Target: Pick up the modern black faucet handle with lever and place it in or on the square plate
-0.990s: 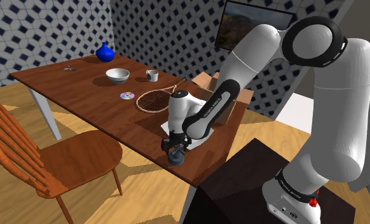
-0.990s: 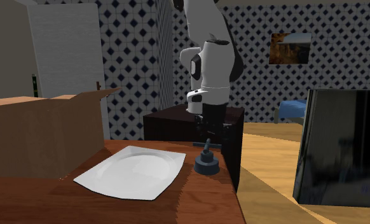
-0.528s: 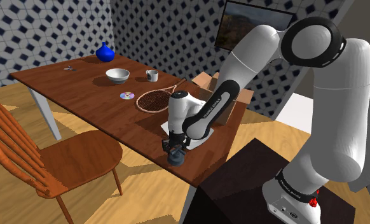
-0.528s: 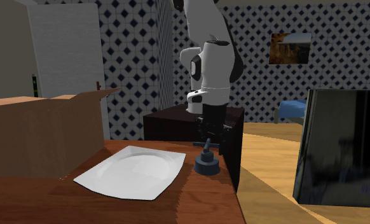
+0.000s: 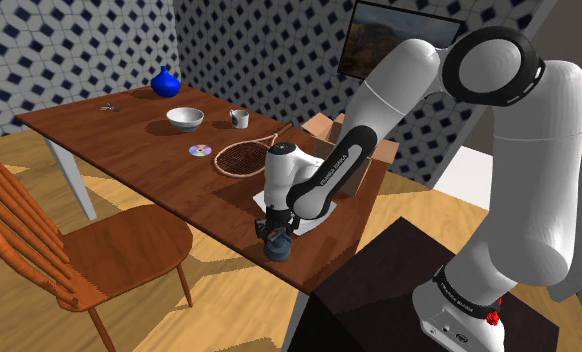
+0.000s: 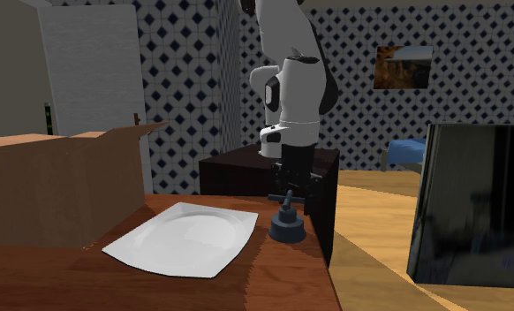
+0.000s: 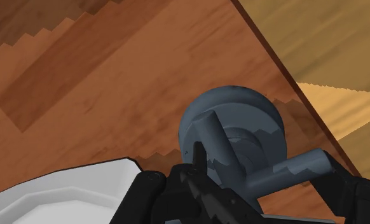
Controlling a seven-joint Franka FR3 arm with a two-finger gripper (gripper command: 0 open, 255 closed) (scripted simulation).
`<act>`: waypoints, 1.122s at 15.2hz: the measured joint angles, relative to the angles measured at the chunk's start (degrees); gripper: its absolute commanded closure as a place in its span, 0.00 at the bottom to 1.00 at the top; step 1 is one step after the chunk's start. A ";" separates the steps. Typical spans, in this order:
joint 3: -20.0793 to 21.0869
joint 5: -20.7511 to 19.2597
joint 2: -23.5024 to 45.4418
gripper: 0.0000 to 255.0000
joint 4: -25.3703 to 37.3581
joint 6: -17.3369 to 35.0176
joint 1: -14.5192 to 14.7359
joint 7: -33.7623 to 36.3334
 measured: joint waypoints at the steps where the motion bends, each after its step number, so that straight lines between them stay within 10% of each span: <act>1: 0.00 0.00 -0.02 1.00 -0.01 0.00 0.00 0.01; 17: 4.90 6.54 -11.25 1.00 -2.02 -8.81 -3.55 -4.49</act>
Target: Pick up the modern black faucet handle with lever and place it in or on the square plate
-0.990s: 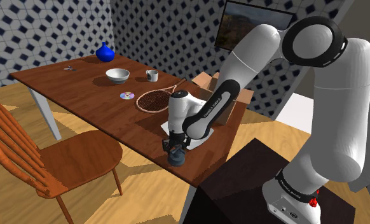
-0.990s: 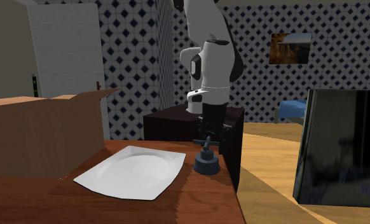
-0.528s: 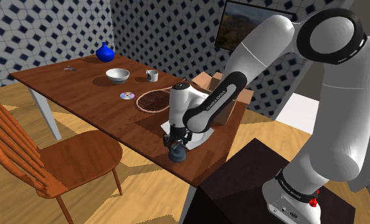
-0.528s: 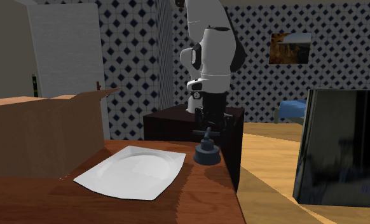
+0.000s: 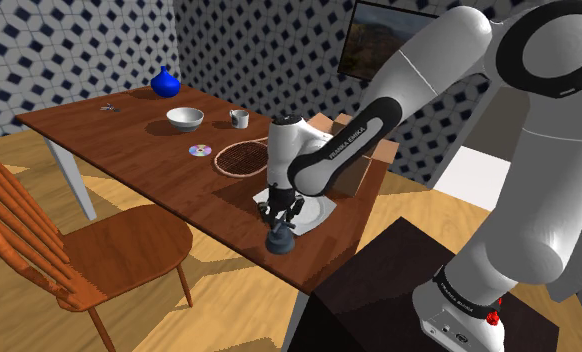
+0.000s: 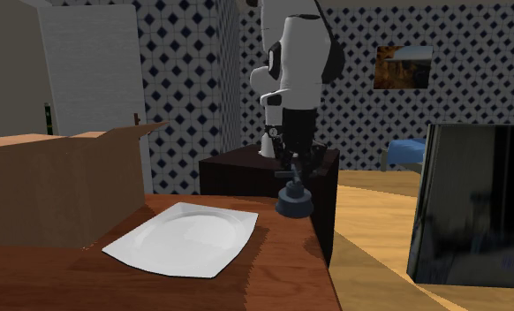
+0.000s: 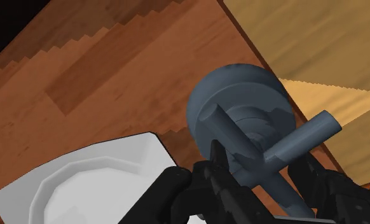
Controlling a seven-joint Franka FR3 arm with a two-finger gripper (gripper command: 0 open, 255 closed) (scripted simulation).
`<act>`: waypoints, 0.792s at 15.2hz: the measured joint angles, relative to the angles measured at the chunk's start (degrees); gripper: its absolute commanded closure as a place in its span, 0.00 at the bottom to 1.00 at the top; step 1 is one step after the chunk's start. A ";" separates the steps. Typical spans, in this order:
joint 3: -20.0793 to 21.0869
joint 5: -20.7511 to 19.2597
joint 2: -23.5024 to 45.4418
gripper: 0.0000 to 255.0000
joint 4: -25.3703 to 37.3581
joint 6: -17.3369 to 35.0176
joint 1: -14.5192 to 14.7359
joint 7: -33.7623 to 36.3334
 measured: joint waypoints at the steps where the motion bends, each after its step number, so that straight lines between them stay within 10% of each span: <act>1: 0.22 0.45 -0.70 1.00 -0.07 -0.58 -0.23 -0.39; 12: -3.08 1.49 -0.97 1.00 5.05 -5.44 -7.57 -12.21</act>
